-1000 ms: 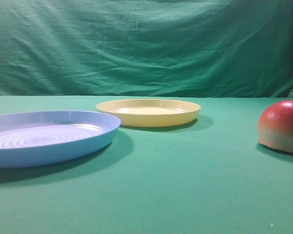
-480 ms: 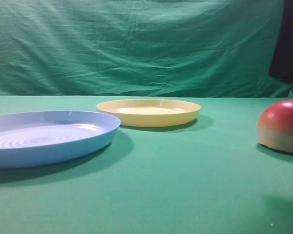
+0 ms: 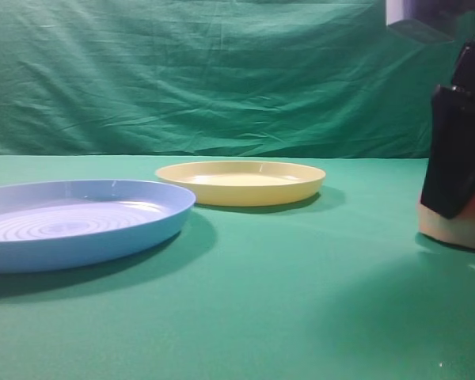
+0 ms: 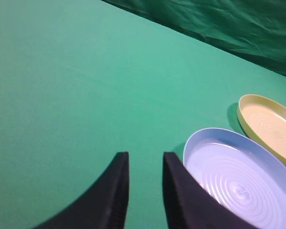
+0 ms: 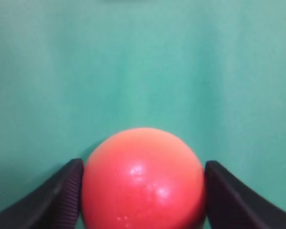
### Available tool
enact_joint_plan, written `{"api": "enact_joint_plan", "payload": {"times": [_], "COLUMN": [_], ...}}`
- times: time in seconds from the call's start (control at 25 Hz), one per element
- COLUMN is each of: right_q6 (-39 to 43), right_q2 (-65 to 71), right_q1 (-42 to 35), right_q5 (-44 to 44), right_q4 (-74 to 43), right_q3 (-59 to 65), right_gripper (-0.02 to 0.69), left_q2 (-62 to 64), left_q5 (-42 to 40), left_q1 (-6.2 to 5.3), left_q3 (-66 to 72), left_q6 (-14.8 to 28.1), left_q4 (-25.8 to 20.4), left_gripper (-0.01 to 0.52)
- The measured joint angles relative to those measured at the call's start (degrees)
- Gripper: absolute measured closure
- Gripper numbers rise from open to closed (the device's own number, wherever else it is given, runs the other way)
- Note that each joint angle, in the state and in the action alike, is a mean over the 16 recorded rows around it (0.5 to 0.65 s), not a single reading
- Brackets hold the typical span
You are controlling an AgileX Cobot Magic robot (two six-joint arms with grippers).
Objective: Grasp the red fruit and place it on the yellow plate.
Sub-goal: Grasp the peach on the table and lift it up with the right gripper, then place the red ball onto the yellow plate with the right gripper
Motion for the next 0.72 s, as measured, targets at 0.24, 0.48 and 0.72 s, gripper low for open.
{"api": "enact_joint_plan", "payload": {"times": [0.24,0.48,0.72], "right_q6": [-0.1,-0.5,-1.0], "right_q2": [0.4,3.2,10.4], "right_q1": [0.8,4.1,8.5], "right_q5": [2.6,2.8,-0.6], "right_q4": [0.8,1.8,2.7], "right_q3": [-8.3,-20.1,-30.2], "right_gripper": [0.381,0.395,0.395], "left_q2": [0.0,0.0,0.0], "left_q5": [0.0,0.0,0.0], "left_q1": [0.00,0.00,0.00], "left_q3": [0.0,0.0,0.0], "left_q6": [0.0,0.0,0.0], "left_q4": [0.0,0.0,0.0], "left_gripper": [0.357,0.357,0.357]}}
